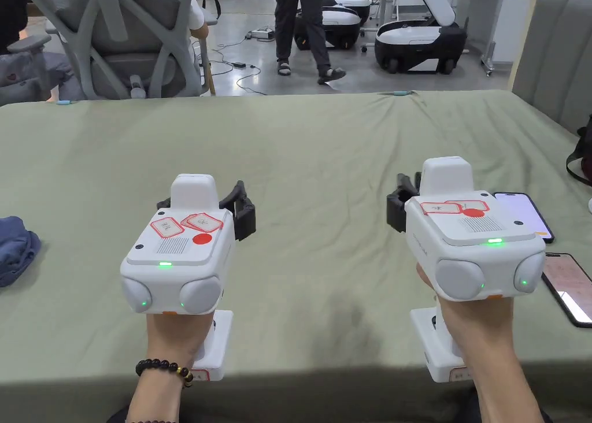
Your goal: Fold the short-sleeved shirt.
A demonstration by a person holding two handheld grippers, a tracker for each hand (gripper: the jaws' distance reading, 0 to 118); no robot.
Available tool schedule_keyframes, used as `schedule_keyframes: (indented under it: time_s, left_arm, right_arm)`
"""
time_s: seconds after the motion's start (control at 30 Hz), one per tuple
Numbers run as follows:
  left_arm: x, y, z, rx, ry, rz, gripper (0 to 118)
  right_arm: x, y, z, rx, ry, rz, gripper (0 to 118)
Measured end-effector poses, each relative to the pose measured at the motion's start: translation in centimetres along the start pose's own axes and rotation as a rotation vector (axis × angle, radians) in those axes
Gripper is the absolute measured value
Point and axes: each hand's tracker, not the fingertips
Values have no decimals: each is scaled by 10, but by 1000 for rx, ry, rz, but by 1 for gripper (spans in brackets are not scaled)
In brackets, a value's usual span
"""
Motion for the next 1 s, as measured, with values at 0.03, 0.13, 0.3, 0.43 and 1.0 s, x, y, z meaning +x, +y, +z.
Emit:
schedule_keyframes:
  time_s: [0.03,0.13,0.3,0.43,1.0]
  left_arm:
    - [0,0,0,-5,4,-5,98]
    - [3,-5,-1,7,5,-10,118]
    - [4,-6,-2,1,17,-17,118]
    - [2,-4,-2,1,11,-20,118]
    - [-9,-6,-1,-19,44,-20,118]
  right_arm:
    - [0,0,-1,-7,5,2,96]
    - [0,-4,1,52,-5,1,118]
    - [2,-8,-2,16,11,3,118]
    - [-3,-7,-2,39,-18,6,118]
    - [-4,29,6,-83,44,-321,118]
